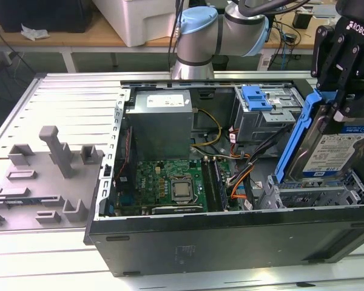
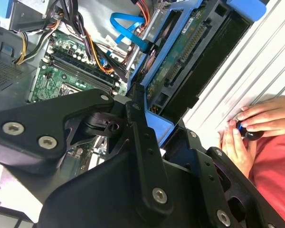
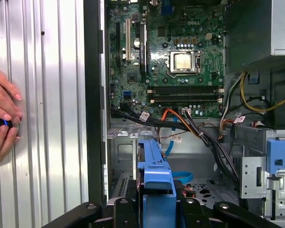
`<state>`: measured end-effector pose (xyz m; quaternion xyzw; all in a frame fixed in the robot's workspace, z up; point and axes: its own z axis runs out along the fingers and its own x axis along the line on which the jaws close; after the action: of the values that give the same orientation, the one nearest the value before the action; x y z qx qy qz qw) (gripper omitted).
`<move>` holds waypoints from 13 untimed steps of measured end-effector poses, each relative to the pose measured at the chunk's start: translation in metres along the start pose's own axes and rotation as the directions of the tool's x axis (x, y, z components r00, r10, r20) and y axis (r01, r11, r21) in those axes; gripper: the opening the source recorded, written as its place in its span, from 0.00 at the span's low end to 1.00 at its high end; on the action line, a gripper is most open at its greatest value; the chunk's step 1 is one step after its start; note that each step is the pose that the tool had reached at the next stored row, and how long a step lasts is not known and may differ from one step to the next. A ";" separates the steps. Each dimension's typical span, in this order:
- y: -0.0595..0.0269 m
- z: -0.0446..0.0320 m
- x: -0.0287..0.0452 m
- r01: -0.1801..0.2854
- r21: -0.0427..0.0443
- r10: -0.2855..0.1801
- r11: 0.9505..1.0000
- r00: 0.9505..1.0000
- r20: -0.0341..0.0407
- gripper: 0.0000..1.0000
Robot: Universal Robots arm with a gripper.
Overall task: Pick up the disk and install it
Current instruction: 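Insert the disk into the insertion slot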
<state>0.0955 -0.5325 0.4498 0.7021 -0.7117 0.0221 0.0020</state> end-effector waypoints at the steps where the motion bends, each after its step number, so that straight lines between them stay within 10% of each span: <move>1: 0.0000 0.0000 0.0000 0.000 0.000 0.000 1.000 1.000 0.002 0.36; 13: 0.0009 0.0012 0.0003 0.007 0.000 -0.007 1.000 1.000 0.003 0.36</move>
<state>0.0946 -0.5328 0.4485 0.7047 -0.7092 0.0210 0.0009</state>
